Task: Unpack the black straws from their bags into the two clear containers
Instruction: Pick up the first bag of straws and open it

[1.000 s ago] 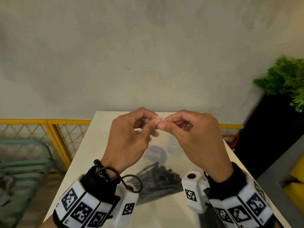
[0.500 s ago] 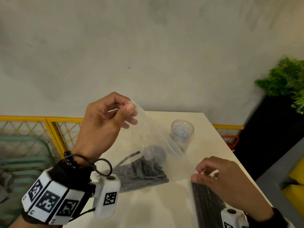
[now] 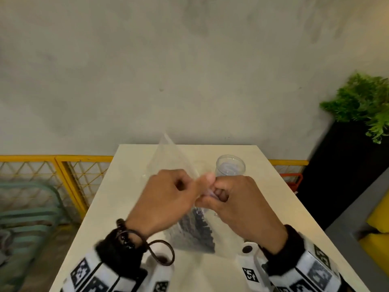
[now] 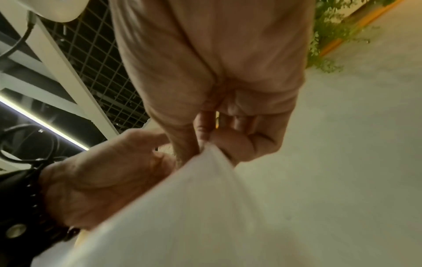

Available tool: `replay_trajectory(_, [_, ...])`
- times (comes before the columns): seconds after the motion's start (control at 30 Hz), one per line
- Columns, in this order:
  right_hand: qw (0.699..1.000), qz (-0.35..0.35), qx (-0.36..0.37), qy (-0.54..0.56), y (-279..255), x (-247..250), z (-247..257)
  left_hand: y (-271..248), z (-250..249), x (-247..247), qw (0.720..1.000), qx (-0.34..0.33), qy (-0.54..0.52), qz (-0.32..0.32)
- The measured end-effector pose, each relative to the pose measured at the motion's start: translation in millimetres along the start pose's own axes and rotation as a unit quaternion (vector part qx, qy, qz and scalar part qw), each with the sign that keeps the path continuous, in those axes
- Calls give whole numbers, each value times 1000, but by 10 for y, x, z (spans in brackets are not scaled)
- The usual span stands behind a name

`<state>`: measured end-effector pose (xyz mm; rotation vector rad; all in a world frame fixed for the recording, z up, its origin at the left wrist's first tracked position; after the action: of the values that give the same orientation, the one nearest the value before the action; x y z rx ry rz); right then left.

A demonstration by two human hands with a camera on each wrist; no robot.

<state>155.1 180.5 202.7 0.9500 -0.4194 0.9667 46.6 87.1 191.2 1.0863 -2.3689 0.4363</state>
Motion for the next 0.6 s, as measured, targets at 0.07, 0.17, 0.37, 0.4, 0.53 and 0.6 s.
replay_trajectory(0.07, [1000,21,2,12,28,-53,11,58,74,-133,997,-7,-57,49])
replay_trajectory(0.17, [996,45,-20,73,38,-73,-36,130,148,-89,985,15,-154,71])
replay_trajectory(0.37, [974,85,-67,200,8,-147,-106,114,126,-108,962,18,-242,124])
replay_trajectory(0.4, [973,83,-69,202,9,-152,-132,116,122,-115,960,20,-249,126])
replay_trajectory(0.53, [989,15,-89,120,-22,92,-422,143,163,78,954,37,-278,108])
replay_trajectory(0.6, [995,-18,-95,6,-87,288,-538,198,255,214,954,57,-283,86])
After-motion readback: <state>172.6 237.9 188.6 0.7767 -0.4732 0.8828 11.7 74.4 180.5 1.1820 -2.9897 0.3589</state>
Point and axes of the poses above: each hand's wrist, its own y-axis towards the middle knuckle, its own x-axis out of the back of the hand, z = x × y, the point moved 8 cm from there along y, towards the middle knuckle, and after that the axes turned 15 degrees about x, right-handed, at the moved point
